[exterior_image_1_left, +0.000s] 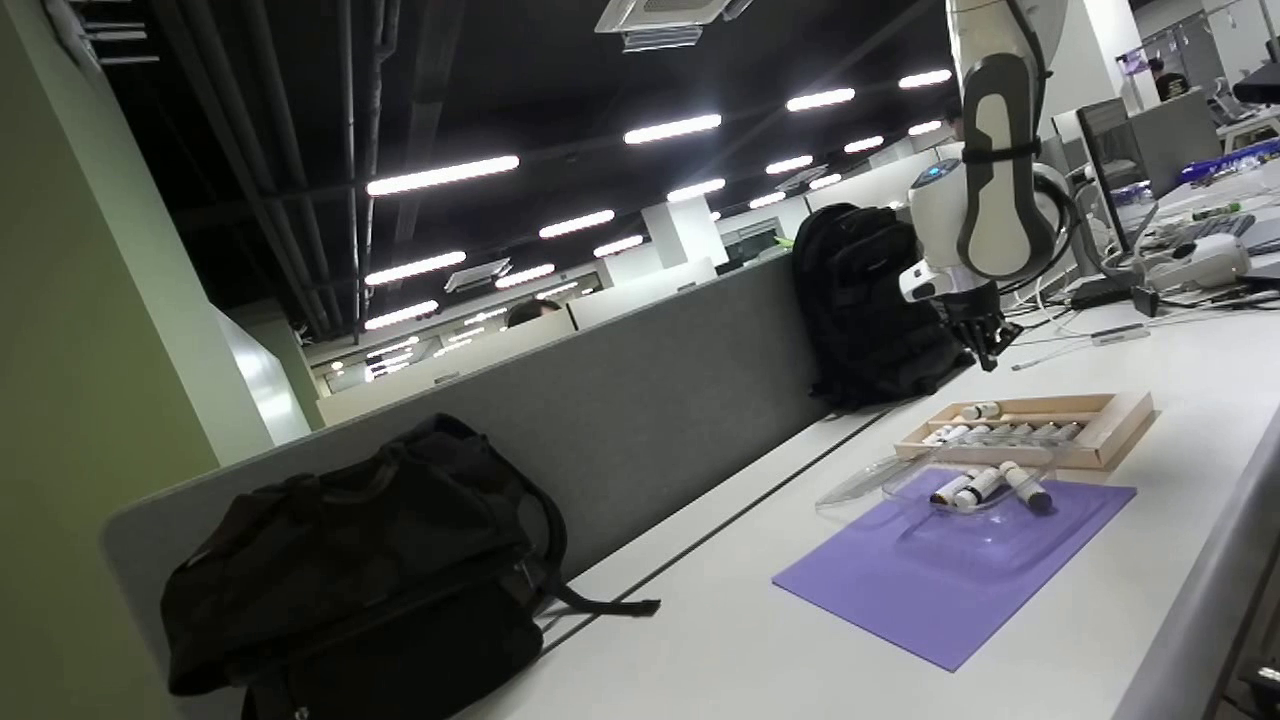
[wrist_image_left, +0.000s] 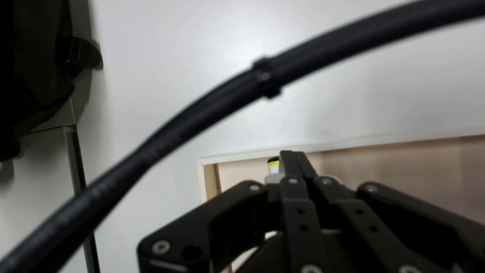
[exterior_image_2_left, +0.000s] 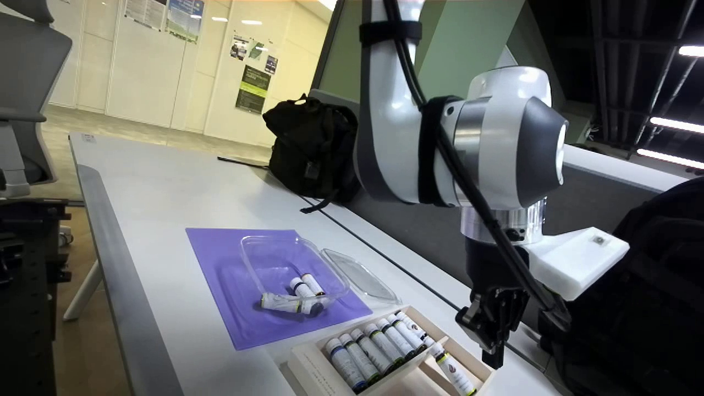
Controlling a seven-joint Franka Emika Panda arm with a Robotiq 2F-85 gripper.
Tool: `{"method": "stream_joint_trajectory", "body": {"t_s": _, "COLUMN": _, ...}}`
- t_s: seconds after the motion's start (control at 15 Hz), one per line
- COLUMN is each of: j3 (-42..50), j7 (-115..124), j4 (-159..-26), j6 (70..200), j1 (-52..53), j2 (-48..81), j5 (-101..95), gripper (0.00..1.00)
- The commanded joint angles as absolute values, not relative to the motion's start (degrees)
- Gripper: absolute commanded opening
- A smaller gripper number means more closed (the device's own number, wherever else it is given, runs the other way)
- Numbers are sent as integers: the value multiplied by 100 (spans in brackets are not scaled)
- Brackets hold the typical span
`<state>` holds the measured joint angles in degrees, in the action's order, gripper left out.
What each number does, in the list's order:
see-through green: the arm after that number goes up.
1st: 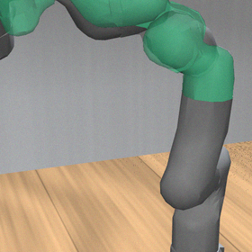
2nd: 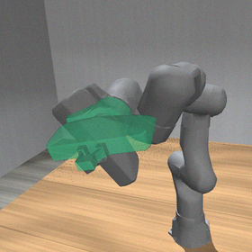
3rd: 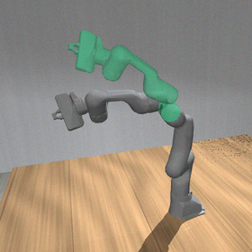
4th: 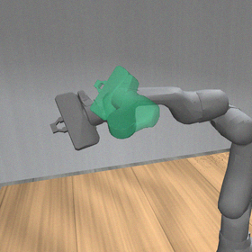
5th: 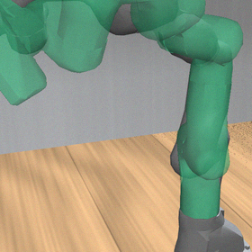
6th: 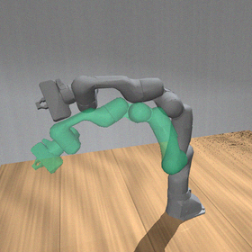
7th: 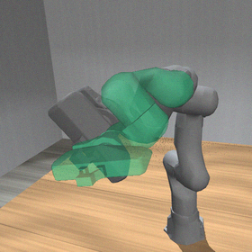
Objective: Put one bottle from the container into the bottom of the segment tray
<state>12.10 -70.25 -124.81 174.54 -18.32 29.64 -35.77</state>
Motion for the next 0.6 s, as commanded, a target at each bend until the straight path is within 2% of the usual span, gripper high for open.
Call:
{"method": "stream_joint_trajectory", "body": {"t_s": 0.0, "j3": 900, "j7": -7053, "j4": -12192, "j6": 17522, "j1": -1935, "j2": 3285, "j5": -3225, "gripper": 0}}
{"method": "stream_joint_trajectory", "body": {"t_s": 0.53, "j3": 409, "j7": -7040, "j4": -12246, "j6": 17325, "j1": -1716, "j2": 3308, "j5": -2562, "gripper": 0}}
